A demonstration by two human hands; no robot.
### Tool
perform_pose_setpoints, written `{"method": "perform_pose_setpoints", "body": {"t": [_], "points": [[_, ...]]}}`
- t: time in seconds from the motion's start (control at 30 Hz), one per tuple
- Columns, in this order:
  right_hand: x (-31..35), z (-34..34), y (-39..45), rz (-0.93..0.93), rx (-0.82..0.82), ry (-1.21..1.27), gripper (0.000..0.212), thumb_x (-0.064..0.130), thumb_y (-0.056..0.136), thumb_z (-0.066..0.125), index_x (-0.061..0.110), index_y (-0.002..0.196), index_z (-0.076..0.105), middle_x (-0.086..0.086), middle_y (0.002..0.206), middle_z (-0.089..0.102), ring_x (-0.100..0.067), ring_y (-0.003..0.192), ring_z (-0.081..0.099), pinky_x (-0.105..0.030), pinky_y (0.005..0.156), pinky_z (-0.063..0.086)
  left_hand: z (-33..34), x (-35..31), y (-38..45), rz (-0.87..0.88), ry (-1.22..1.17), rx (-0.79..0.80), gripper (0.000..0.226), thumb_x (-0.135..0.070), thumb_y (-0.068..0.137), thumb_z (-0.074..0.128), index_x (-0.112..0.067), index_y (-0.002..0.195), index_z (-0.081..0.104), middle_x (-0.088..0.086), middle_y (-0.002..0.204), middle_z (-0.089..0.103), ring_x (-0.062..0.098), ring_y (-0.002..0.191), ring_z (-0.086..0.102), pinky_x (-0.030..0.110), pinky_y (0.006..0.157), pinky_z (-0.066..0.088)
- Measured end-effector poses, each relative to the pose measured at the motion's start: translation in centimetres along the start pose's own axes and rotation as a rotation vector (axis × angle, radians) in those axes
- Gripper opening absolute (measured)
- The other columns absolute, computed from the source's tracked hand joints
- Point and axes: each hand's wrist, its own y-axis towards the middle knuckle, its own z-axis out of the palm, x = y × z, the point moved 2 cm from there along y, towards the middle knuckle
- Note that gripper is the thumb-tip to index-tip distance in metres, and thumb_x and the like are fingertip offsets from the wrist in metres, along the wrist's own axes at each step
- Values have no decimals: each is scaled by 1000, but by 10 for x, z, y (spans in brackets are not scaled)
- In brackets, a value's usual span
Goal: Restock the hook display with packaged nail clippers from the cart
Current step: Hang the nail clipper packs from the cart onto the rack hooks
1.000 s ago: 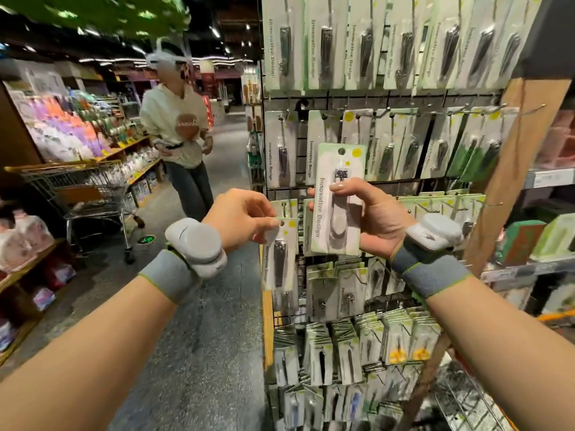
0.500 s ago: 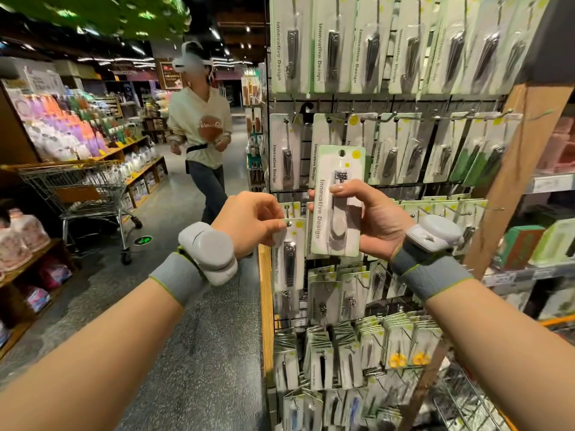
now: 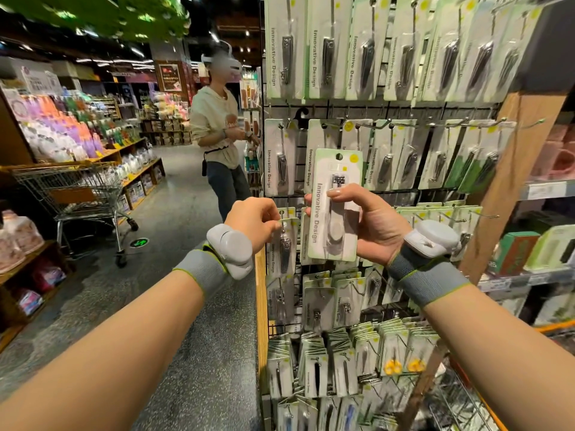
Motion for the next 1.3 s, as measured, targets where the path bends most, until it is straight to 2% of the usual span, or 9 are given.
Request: {"method": "perform_pose_setpoints", "body": {"t": [0.1, 0.37, 0.5, 0.73, 0.83, 0.9, 1.0, 1.13, 1.3], "points": [[1, -2, 1, 11, 33, 12, 39, 8, 46, 80, 5, 84, 72, -12, 89, 70, -24, 76, 68, -42, 81, 57, 4, 4, 6, -9, 24, -20, 16, -10, 84, 67, -18, 73, 60, 8, 81, 69, 27, 82, 66, 42, 81, 54], [8, 2, -10, -12, -12, -16, 24, 6, 69, 63, 5, 93, 63, -12, 88, 68, -23, 72, 70, -38, 68, 59, 1, 3, 11, -17, 65, 1, 3, -14, 85, 67, -16, 86, 70, 7, 89, 71, 26, 87, 65, 40, 83, 54], [10, 3, -14, -51, 22, -46, 29, 7, 73, 60, 3, 102, 59, -16, 97, 71, -28, 84, 71, -42, 78, 58, -10, -5, 6, 34, 167, -15, 11, -20, 86, 67, -18, 95, 72, 1, 94, 72, 16, 88, 65, 31, 86, 51], [20, 1, -23, -75, -21, -82, 13, 10, 68, 59, 6, 76, 68, -13, 85, 72, -25, 73, 71, -44, 79, 54, -35, -66, -10, 226, 34, -257, 10, -19, 90, 59, -17, 89, 69, -1, 86, 70, 16, 80, 63, 30, 81, 50], [28, 3, -33, -86, -30, -66, 15, 12, 68, 60, 6, 79, 67, -11, 78, 71, -22, 67, 69, -36, 70, 57, -30, -98, -22, 237, -270, -139, 19, -28, 93, 54, -17, 83, 65, -3, 75, 68, 9, 63, 62, 30, 67, 53], [33, 4, -38, -92, -23, -56, 15, 10, 74, 57, 6, 72, 71, -11, 72, 70, -21, 63, 69, -33, 64, 58, -21, -113, -28, 190, -427, 40, 24, -38, 88, 57, -15, 94, 62, 0, 83, 66, 8, 64, 62, 30, 65, 54], [41, -2, -45, -98, -43, -23, 33, 10, 89, 49, 6, 65, 72, -10, 67, 70, -19, 55, 67, -33, 56, 58, -6, -130, -31, 200, -277, 145, 59, -54, 68, 67, -19, 113, 53, -7, 99, 61, 11, 84, 63, 29, 73, 55], [49, -10, -55, -108, -115, 34, 15, 12, 89, 54, 3, 82, 64, -11, 66, 68, -16, 43, 60, -26, 45, 53, 5, -143, -28, 188, -254, 97, 59, -36, 68, 79, -17, 115, 49, -12, 92, 58, 7, 81, 60, 26, 75, 52], [56, -22, -66, -139, -110, 46, 25, 18, 83, 60, 8, 65, 74, -10, 68, 69, -19, 51, 60, -24, 47, 52, 16, -152, -26, 112, -382, 160, 57, -24, 66, 83, -12, 115, 58, -2, 101, 65, 16, 87, 65, 24, 69, 53]]}}
